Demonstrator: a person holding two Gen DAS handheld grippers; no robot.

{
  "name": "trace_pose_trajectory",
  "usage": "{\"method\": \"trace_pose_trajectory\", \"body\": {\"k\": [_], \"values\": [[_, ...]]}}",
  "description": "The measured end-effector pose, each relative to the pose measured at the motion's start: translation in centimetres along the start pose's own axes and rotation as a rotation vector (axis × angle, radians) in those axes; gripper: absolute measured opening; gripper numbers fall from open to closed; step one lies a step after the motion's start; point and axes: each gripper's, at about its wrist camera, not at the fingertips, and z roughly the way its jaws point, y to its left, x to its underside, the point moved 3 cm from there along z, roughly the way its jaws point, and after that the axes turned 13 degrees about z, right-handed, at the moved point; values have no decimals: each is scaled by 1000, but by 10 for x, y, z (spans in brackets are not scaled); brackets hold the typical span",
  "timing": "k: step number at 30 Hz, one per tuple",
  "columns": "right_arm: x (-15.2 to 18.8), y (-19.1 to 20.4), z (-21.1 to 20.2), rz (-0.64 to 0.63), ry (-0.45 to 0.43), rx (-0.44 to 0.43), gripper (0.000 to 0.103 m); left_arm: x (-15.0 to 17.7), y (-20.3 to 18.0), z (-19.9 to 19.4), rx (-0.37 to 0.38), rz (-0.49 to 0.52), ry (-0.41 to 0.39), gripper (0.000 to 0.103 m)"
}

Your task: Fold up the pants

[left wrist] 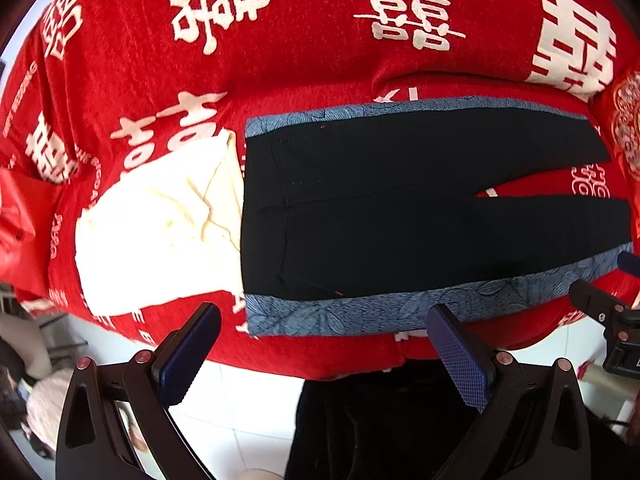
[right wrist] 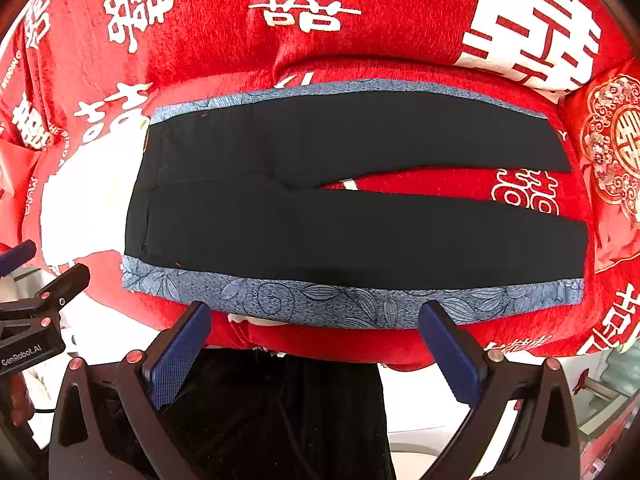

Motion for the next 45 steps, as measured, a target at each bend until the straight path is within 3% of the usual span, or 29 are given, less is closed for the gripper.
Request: {"method": "trace_pose_trajectory", "body": {"k": [8,12,19,26,32,35,40,43,45], "values": [[-3,-25,11,-25,53,-82,103,6,-13,5,34,-139,14,103],[3,-34,24,-5,86,-175,103,18,-11,16,73,-214,35,103],[25,-34,68,116,194,-316,103,48,10,69,134,-301,77,103],[59,-8,136,213,306,-450,103,86,34,138,240,-409,72,103],[83,23,183,345,373,-658,103,113,45,183,339,-479,26,103],[90,40,206,359,395,-692,103,118,45,201,377,-490,9,103],[95,44,234,431,353,-717,103,124,42,222,433,-522,-9,103],[95,40,245,497,348,-738,96,129,39,228,468,-545,-10,103],[90,41,246,530,343,-769,70,131,36,230,476,-547,-9,103]]}}
